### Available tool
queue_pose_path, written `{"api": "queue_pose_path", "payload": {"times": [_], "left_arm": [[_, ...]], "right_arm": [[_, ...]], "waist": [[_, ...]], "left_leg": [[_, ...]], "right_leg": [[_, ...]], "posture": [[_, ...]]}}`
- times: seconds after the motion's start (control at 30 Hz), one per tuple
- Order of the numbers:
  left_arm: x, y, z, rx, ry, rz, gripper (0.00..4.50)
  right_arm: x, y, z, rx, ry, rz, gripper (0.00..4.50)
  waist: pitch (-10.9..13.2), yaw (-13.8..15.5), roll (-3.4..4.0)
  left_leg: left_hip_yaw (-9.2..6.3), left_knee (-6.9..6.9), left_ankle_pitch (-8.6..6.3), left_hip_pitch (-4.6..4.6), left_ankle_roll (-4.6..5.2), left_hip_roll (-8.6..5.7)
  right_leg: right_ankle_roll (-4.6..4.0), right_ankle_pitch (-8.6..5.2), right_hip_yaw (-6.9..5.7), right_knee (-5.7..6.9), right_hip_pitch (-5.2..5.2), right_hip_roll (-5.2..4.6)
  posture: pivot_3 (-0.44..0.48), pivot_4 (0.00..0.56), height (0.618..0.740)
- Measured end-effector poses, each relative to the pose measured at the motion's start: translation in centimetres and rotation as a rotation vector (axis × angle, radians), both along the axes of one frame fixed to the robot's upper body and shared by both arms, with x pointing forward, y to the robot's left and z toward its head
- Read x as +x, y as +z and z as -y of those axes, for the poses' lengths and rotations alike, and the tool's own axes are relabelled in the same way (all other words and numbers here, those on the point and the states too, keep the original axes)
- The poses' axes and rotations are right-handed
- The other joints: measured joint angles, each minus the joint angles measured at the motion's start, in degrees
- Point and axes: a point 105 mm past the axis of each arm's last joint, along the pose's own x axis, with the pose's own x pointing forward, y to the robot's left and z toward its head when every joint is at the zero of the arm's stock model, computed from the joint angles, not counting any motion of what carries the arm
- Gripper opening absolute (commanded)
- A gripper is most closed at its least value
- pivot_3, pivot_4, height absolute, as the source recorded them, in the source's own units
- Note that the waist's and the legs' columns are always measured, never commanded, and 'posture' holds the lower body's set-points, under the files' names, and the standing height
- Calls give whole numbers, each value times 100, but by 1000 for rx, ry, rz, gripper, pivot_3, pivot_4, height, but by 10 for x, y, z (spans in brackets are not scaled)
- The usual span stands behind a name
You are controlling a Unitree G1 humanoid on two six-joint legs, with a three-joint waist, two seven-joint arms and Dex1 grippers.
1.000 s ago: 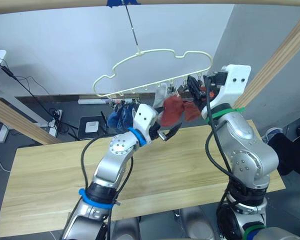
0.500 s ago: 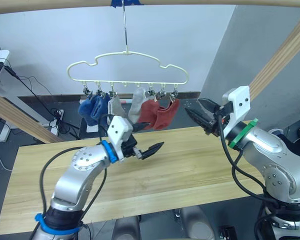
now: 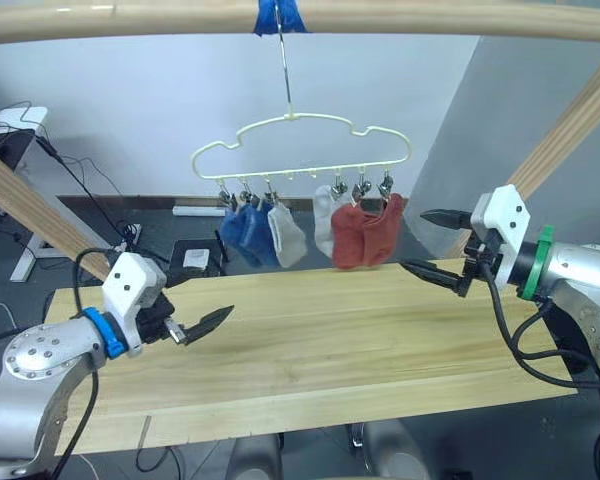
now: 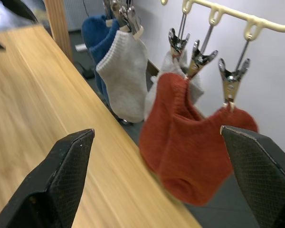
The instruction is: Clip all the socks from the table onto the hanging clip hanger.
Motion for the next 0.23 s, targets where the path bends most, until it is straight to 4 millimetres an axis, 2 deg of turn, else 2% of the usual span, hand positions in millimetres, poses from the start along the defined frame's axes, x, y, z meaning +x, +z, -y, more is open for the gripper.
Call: {"api": "queue_pose_path", "payload": {"times": [0.1, 0.23], "left_arm": [[-5, -5, -12, 12, 46, -10, 4500], [-9, -10, -11, -33, 55, -21, 4500]], "right_arm": [[4, -3, 8, -10, -3, 15, 4464], [7, -6, 14, -23, -5, 24, 4464]], "waist": [[-97, 10, -2], [-205, 60, -7]], "left_leg": [[6, 0, 0, 8, 0, 1], [7, 3, 1, 28, 0, 2]], "right_leg": [[0, 1, 5, 2, 5, 0], [-1, 2, 5, 10, 20, 4]], "posture": [[-7, 79, 740], [-2, 80, 740]]}}
